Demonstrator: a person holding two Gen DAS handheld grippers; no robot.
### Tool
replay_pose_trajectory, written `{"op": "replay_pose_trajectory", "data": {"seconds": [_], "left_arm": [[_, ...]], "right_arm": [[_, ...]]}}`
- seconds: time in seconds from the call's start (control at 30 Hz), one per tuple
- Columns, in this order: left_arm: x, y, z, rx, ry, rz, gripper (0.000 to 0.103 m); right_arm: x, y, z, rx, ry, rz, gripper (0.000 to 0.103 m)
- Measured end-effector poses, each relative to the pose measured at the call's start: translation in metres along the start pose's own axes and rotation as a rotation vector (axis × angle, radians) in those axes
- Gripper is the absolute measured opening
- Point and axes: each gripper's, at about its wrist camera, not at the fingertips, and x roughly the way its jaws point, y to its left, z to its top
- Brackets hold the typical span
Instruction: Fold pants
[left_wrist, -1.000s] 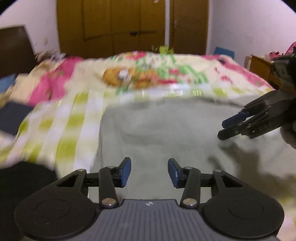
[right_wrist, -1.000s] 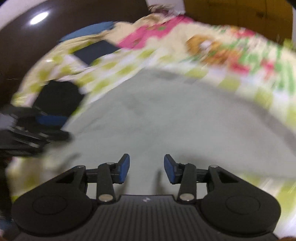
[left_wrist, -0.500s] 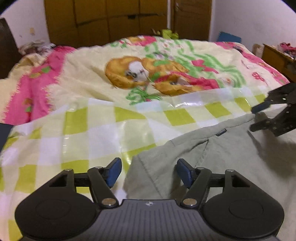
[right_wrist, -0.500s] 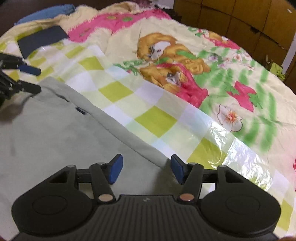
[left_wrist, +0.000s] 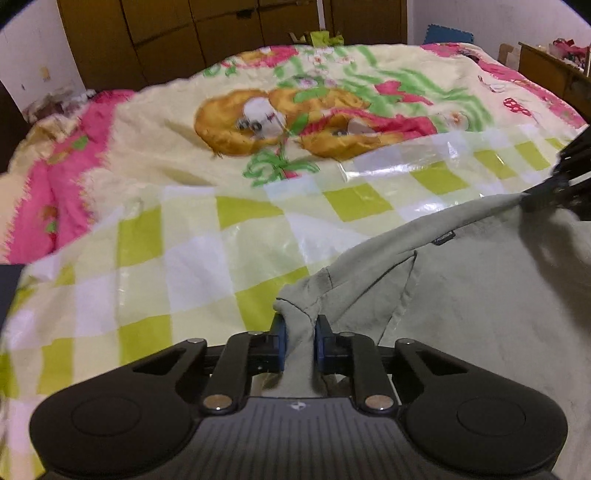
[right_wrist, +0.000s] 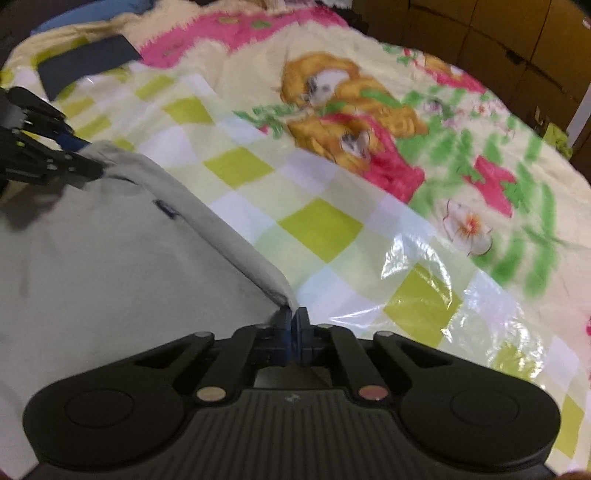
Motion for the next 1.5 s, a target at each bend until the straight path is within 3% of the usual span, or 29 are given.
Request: {"op": "replay_pose_trajectory", "data": {"seconds": [0.17,0.3,0.33,0.43,0.53,0.63,0.83,0.97,1.13,1.23,1.37,1.47,1.5], "left_arm": [[-0.066,-0.007,-0.019,-0.004,-0.122,0.037,0.03],[-0.135,-0.022,-0.075,-0.001,-0.205,0.042,0.031],[-0.148,-0.027,-0.092,0.003,-0.211,0.045,0.031],[-0.175,-0.05,-0.15,0.014,-0.186,0.043,0.032],[-0.185,-0.072,-0.196,0.021,-0.143,0.047,0.031],[-0.19,-0.08,-0.221,0.001,-0.124,0.053,0.031],[-0.195,-0.071,-0.24,-0.035,-0.129,0.112,0.031],[-0.202,-0.078,-0.248,-0.029,-0.141,0.058,0.032],[-0.207,-0.082,-0.243,-0.026,-0.191,0.025,0.05],[-0.208,-0.074,-0.239,-0.064,-0.206,-0.011,0.053],[-0.2,-0.072,-0.234,-0.038,-0.2,-0.024,0.071],[-0.18,-0.071,-0.227,-0.043,-0.164,-0.008,0.069],[-0.176,-0.071,-0.225,-0.05,-0.151,0.005,0.054]], "right_arm": [[-0.072,0.032,-0.014,-0.012,-0.106,-0.007,0.002],[-0.162,0.086,-0.058,-0.034,-0.19,0.005,0.002],[-0.162,0.086,-0.058,-0.034,-0.19,0.005,0.002],[-0.184,0.126,-0.099,-0.044,-0.15,0.055,0.002],[-0.169,0.165,-0.137,-0.047,-0.053,0.104,0.002],[-0.148,0.184,-0.16,0.019,0.031,0.148,0.002],[-0.143,0.201,-0.169,0.052,0.068,0.154,0.002],[-0.147,0.208,-0.166,0.012,0.064,0.11,0.003],[-0.155,0.214,-0.167,-0.051,0.071,0.025,0.013],[-0.161,0.222,-0.163,-0.079,0.061,0.024,0.015],[-0.173,0.246,-0.159,-0.175,-0.008,0.016,0.032],[-0.151,0.272,-0.151,-0.265,-0.034,0.049,0.034],[-0.151,0.272,-0.151,-0.265,-0.034,0.049,0.034]]}}
